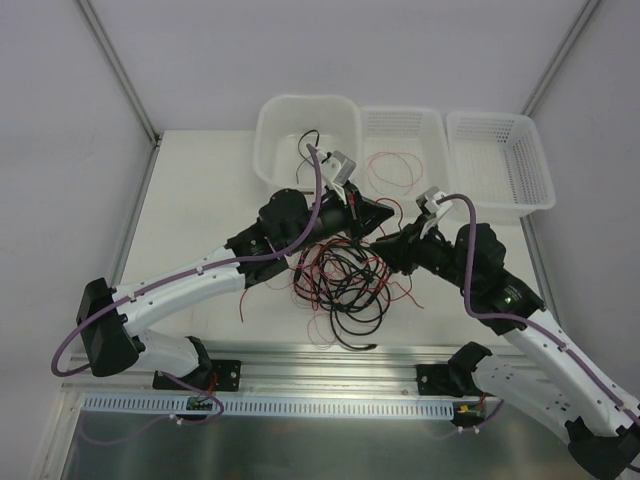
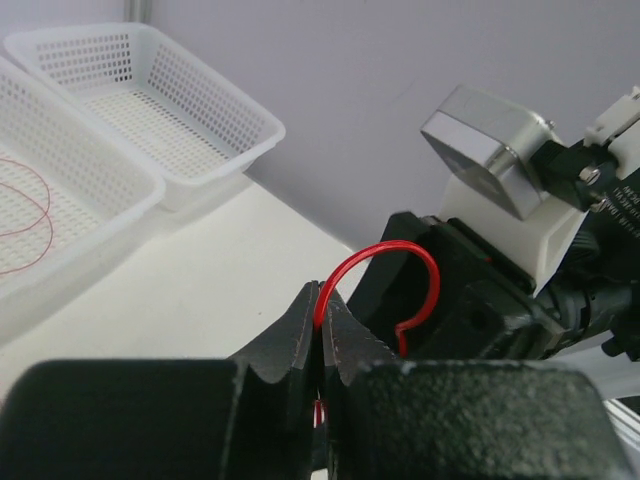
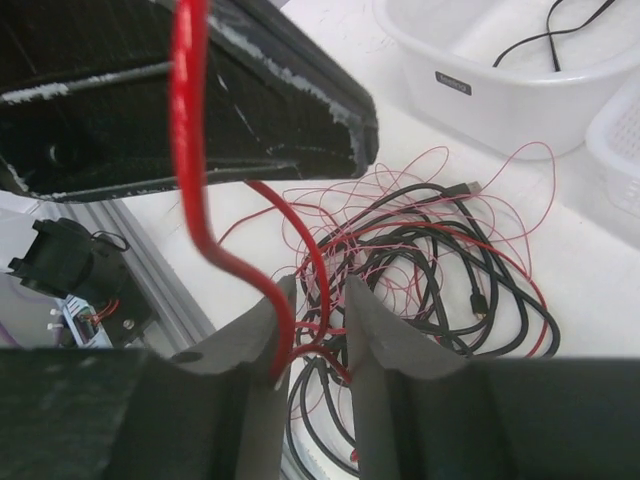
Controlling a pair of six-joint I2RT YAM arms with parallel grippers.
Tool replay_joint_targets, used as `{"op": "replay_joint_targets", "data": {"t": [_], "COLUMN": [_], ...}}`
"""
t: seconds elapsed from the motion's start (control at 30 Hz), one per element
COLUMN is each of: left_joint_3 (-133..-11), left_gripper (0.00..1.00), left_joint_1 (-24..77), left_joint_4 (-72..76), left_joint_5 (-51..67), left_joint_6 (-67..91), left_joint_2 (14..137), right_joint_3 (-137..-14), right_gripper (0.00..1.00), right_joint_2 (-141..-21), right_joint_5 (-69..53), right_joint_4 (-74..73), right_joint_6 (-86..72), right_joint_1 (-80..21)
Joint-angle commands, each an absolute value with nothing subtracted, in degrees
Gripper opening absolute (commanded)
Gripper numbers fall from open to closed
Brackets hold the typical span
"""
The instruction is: Untangle the cables
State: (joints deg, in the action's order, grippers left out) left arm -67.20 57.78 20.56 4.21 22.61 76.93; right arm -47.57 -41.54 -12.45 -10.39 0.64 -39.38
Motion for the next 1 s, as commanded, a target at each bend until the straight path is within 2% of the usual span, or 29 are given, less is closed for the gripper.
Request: {"op": "replay_joint_targets", "data": {"t": [0.0,0.07,0.1,0.17,0.23,0.27,0.33,0.37,0.4,0.5,0.7,0.8,0.97], "left_joint_3": [-66.3,-65.6,-65.4,-64.5,-63.6,-62.6,-61.7,-61.2,-60.9,-60.3,-57.0,-53.1,-51.7], "left_gripper": [0.00,0.00,0.00,0.04,0.19,0.37,0.57,0.74,0.84,0.99,0.99,0.99,0.99], "left_joint_1": [58.0,58.0,58.0,58.1,57.9,58.0,57.9,57.9,57.9,57.8,52.0,45.5,37.2], "left_joint_4": [27.1,28.0,28.0,28.0,28.0,27.3,26.0,23.9,22.8,17.8,7.5,3.5,-9.7], "left_joint_5": [3.1,2.9,2.6,1.9,0.7,0.3,-2.7,-3.7,-4.6,-6.8,-3.4,2.8,4.6], "left_joint_6": [25.9,26.2,26.1,25.5,24.4,24.1,22.9,22.5,21.6,17.9,17.1,19.3,16.6], "left_joint_2": [76.0,75.9,75.9,75.7,74.9,74.1,73.3,72.9,71.9,69.6,62.2,57.5,54.6], "right_joint_3": [-48.3,-48.6,-49.0,-49.7,-50.7,-51.1,-52.6,-54.3,-55.4,-59.8,-69.1,-73.4,-81.7], "right_gripper": [0.28,0.17,0.07,0.01,0.01,0.01,0.01,0.01,0.01,0.01,0.01,0.01,0.01], "right_joint_2": [-42.4,-42.7,-42.5,-42.0,-41.1,-40.3,-39.6,-39.1,-38.9,-39.1,-42.2,-44.4,-49.1], "right_joint_5": [-13.4,-13.9,-13.9,-13.4,-11.5,-10.6,-6.8,-5.4,-4.0,2.9,19.5,24.0,27.2], "right_joint_4": [-5.7,-5.7,-6.6,-7.8,-10.3,-12.8,-15.8,-17.5,-20.8,-27.4,-39.1,-42.1,-45.1], "right_joint_6": [0.2,0.2,0.1,0.6,1.8,2.2,3.7,4.5,5.1,7.2,9.6,10.5,12.7], "right_joint_1": [-40.0,-40.1,-40.2,-40.2,-40.1,-40.2,-40.2,-40.2,-40.2,-40.0,-39.7,-38.7,-35.9]}}
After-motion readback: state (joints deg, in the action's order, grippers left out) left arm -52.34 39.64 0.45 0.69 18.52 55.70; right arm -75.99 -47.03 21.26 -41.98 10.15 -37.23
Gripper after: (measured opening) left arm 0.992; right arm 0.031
